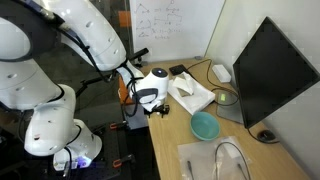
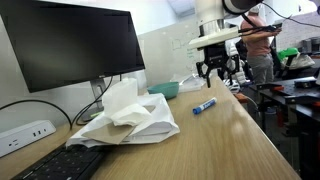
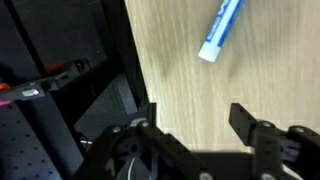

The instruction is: Put the blue marker inside the green bowl

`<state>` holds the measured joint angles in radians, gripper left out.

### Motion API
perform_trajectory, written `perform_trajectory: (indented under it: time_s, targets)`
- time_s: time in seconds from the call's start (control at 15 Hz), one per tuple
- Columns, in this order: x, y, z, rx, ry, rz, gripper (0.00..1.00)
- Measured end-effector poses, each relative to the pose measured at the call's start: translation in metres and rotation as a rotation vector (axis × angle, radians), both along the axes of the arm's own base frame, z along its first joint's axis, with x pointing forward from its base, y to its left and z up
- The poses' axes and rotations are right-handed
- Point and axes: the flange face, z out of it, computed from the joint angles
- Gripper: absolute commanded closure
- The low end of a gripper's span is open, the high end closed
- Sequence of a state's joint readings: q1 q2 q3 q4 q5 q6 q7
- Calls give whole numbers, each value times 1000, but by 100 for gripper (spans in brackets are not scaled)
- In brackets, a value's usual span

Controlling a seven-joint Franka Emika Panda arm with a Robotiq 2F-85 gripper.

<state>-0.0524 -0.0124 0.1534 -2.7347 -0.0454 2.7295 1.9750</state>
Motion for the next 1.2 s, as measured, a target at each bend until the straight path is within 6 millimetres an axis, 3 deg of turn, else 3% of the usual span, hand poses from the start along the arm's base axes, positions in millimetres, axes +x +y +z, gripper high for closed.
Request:
perform_trajectory:
  time_s: [0.33,0.6,0.93,1.0,1.2]
  targets:
    - [15,20,-8,-9,-18,-35,20]
    - [21,36,-19,-4,-12,-46,52]
    - [31,42,-33,-3,-6,-46,93]
    - [33,43,-35,-3,-6,-44,99]
    - [40,50,-37,-1,-17,-32,95]
